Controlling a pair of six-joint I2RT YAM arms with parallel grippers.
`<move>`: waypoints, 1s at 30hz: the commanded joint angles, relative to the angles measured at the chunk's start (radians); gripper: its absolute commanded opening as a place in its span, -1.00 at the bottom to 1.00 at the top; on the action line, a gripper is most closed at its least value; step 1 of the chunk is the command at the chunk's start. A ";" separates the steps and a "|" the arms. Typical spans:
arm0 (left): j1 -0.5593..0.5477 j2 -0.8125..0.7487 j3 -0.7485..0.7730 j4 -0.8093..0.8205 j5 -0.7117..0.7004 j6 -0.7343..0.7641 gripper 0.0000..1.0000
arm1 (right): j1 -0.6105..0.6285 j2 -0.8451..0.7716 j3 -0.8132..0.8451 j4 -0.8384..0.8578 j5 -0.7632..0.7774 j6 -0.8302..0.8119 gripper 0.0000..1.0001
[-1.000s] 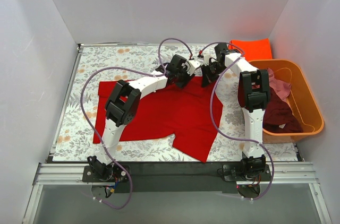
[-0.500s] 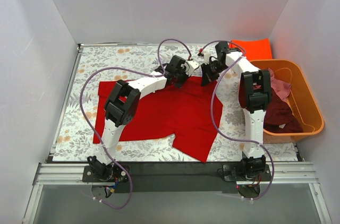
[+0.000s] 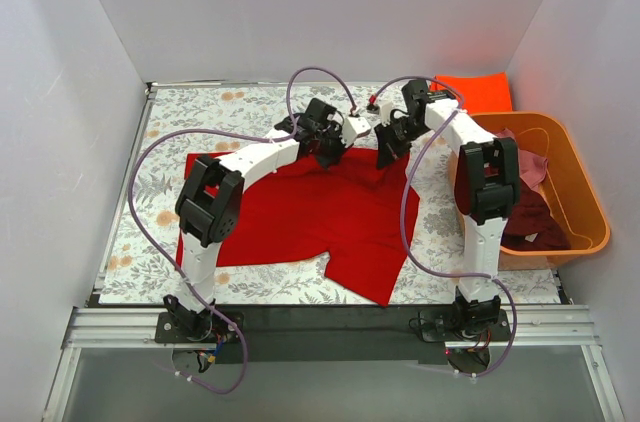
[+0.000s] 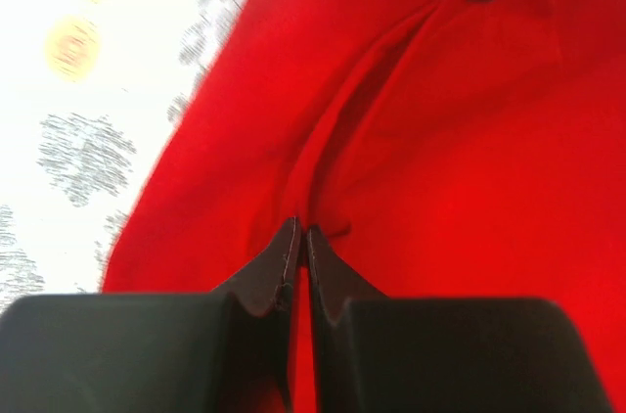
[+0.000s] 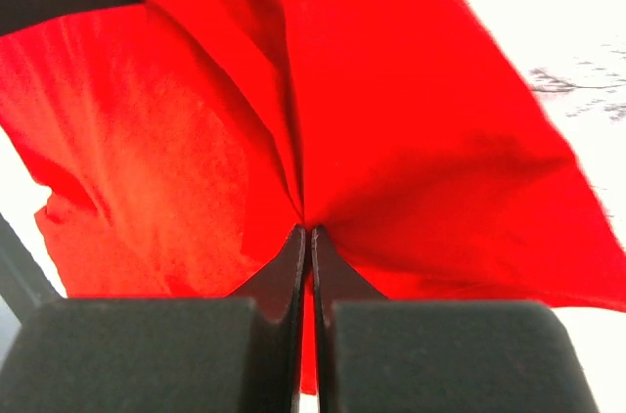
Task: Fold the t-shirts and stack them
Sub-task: Fold the tshirt
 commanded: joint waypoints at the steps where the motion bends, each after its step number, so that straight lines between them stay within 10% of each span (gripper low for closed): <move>1: 0.025 -0.073 -0.025 -0.106 0.097 0.086 -1.00 | 0.020 -0.057 -0.028 -0.047 -0.012 -0.058 -0.97; 6: 0.048 -0.088 -0.054 -0.153 0.131 0.139 -1.00 | 0.044 -0.076 -0.054 -0.083 -0.041 -0.078 -0.96; 12: 0.062 -0.095 -0.095 -0.138 0.148 0.160 -0.55 | 0.074 -0.076 -0.090 -0.084 -0.027 -0.079 -0.32; 30: 0.160 -0.151 -0.123 -0.061 0.295 0.093 -0.37 | 0.012 -0.022 0.062 -0.051 0.160 -0.023 -0.06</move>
